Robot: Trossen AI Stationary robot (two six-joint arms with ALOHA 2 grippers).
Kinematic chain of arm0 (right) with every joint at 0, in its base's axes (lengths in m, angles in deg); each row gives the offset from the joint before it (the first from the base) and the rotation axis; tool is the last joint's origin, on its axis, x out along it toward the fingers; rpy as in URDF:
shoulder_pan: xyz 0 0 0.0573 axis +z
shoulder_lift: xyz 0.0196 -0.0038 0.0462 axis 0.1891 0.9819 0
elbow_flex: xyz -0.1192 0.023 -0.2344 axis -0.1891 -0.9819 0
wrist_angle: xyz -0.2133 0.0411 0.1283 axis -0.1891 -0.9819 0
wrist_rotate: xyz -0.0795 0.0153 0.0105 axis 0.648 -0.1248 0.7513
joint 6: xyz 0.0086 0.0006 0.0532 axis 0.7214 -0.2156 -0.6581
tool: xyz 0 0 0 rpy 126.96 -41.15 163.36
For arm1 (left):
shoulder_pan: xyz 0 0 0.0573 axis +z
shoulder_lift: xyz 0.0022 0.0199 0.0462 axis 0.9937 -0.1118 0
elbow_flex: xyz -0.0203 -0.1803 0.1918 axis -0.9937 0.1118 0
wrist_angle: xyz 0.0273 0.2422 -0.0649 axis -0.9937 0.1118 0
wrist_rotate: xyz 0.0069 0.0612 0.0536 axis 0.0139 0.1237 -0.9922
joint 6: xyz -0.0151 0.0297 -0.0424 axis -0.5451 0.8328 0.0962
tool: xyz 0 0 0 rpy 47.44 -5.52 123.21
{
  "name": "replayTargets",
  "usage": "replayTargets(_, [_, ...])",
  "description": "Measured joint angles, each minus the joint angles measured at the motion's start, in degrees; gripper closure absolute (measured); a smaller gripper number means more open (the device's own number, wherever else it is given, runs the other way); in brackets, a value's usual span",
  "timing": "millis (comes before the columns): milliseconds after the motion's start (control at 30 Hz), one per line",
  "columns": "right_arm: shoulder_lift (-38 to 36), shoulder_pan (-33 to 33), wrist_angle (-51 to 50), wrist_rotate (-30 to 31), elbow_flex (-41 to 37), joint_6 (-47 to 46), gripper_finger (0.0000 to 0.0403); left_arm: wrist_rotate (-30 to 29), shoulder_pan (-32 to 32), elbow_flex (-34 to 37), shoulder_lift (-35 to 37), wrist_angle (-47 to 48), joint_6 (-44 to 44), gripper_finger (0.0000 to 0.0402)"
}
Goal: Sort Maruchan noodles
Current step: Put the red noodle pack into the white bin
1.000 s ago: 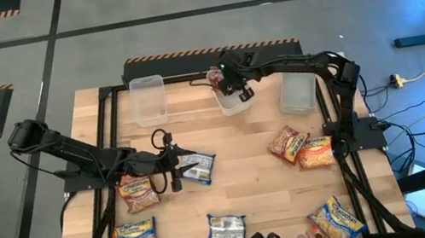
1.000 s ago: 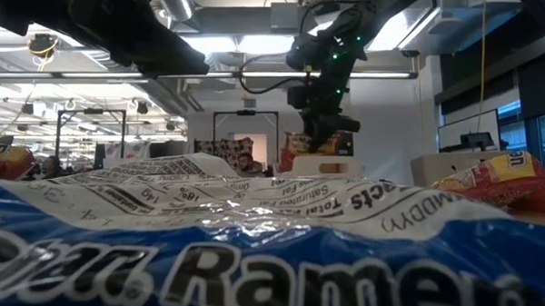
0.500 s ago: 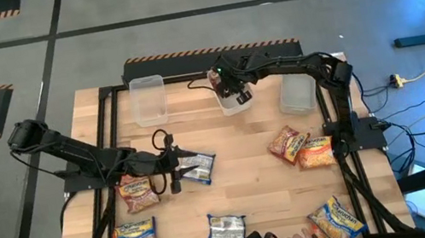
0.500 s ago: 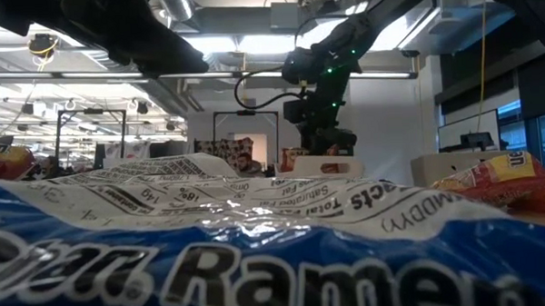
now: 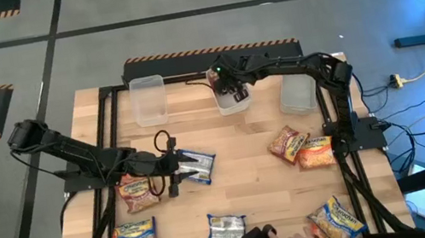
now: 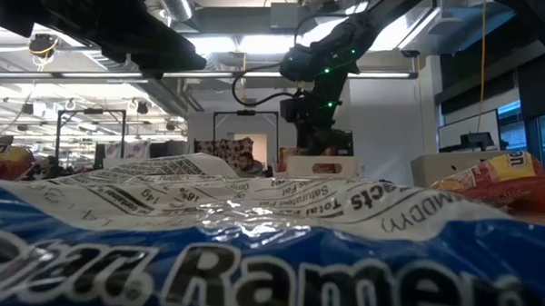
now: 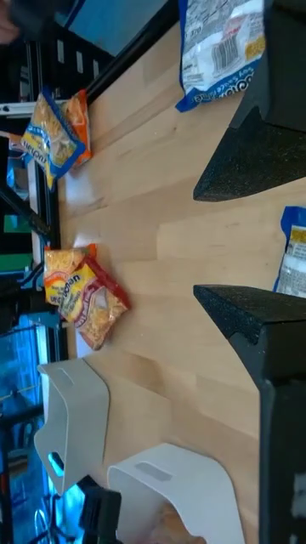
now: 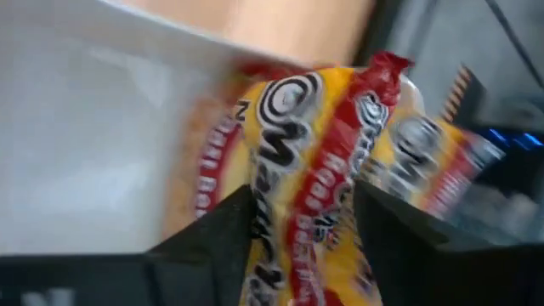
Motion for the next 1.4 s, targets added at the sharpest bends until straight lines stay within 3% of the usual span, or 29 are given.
replayTargets(67, [0.0,0.3,0.5,4.5,0.0,-0.4,0.0182,0.0,0.0,0.0,0.0,0.0,0.0,0.0237])
replayTargets(167, [-0.3,1.1,0.3,4.4,0.0,-1.3,0.0168,0.0,0.0,0.0,0.0,0.0,0.0,0.0237])
replayTargets(267, [-0.9,2.8,0.2,4.2,0.5,-1.5,0.0165,0.0,0.0,0.0,0.0,0.0,0.0,0.0237])
replayTargets(467, [-2.5,8.0,-3.7,11.5,4.5,-4.7,0.0164,0.0,0.0,0.0,0.0,0.0,0.0,0.0237])
replayTargets(567, [-4.7,10.9,-8.7,11.5,6.7,-12.5,0.0164,0.0,0.0,0.0,0.0,-0.4,0.0,0.0237])
replayTargets(767, [-9.8,17.0,-16.2,5.6,7.9,-32.4,0.0164,-0.2,0.0,0.0,0.0,-0.8,0.0,0.0237])
replayTargets(1000, [-11.7,28.7,-23.2,2.6,7.7,-50.9,0.0164,-0.2,-0.3,0.0,-1.5,-1.3,-1.8,0.0237])
replayTargets(1200, [-11.8,41.1,-6.4,6.1,-2.0,-57.5,0.0164,-1.5,-2.2,0.0,-3.1,-1.1,-5.0,0.0237])
replayTargets(1400, [-11.6,50.4,26.3,9.4,-19.5,-64.1,0.0164,-3.9,-5.0,0.0,-3.1,-0.6,-9.2,0.0237])
